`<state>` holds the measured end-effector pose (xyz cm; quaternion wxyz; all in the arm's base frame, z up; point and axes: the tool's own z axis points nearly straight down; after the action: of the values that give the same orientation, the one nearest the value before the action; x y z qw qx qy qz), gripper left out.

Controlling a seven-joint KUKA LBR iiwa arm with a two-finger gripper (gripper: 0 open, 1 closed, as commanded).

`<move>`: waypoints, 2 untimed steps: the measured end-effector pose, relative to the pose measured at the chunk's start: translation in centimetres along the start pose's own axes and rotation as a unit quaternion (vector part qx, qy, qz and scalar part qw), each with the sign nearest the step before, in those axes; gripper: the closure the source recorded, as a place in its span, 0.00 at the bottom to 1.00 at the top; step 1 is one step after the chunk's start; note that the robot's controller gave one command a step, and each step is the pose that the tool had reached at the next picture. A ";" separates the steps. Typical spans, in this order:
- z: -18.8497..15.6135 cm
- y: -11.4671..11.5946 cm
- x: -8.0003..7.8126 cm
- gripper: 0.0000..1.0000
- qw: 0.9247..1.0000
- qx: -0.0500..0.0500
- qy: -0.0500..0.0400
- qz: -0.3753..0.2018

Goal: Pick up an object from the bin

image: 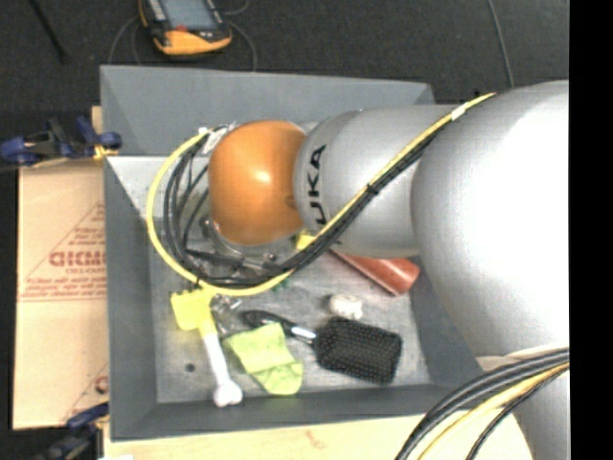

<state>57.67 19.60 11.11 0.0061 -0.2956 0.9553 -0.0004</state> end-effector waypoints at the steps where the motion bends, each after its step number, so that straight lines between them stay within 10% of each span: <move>1: 3.3 0.5 -1.1 1.00 0.984 -0.003 0.003 -0.179; 2: 3.3 0.5 -1.2 1.00 0.984 -0.003 0.003 -0.178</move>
Offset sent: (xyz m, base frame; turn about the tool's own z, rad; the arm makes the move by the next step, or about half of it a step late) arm 0.0000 0.0000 0.0000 0.0000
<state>58.36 20.69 7.82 0.0023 -0.4610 0.8874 0.0009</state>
